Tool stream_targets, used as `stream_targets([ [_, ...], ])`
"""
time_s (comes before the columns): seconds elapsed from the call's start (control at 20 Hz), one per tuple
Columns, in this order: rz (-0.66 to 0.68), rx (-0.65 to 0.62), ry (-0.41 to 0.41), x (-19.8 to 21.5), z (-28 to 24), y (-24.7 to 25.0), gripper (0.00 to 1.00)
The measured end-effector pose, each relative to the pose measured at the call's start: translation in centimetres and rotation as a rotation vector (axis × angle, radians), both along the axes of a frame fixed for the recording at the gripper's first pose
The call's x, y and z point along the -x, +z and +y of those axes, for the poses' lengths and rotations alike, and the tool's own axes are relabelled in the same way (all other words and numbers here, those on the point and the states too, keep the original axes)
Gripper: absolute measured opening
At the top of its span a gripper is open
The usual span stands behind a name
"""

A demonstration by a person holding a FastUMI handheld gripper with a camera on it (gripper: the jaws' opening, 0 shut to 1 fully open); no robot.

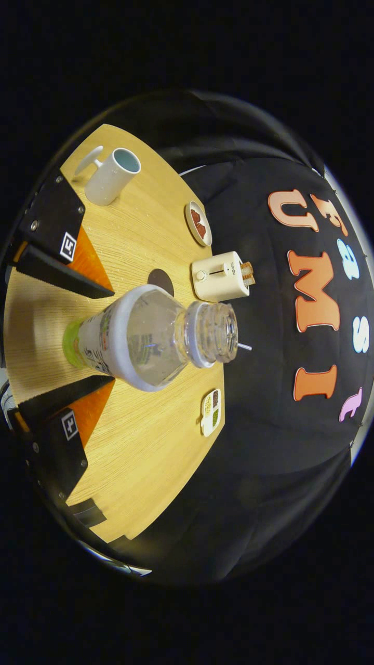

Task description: Take the bottle from table, then pour the juice into the cup, finally place the bottle on the coaster

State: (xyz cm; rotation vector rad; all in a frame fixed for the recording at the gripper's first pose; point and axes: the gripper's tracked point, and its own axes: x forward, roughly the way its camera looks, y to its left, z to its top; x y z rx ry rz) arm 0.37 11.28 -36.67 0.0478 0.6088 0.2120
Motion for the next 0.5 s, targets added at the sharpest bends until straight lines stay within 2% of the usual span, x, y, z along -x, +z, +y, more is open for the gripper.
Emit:
stream_targets([
  [0.15,0.032,0.002,-0.016,-0.2,0.0,-0.1,0.64],
  [0.25,0.053,0.013,-0.034,-0.1,0.3,0.7,0.6],
  [0.35,0.028,0.077,-0.026,0.1,1.0,2.1,0.58],
  [0.5,0.002,0.183,0.042,0.9,2.8,4.3,0.58],
])
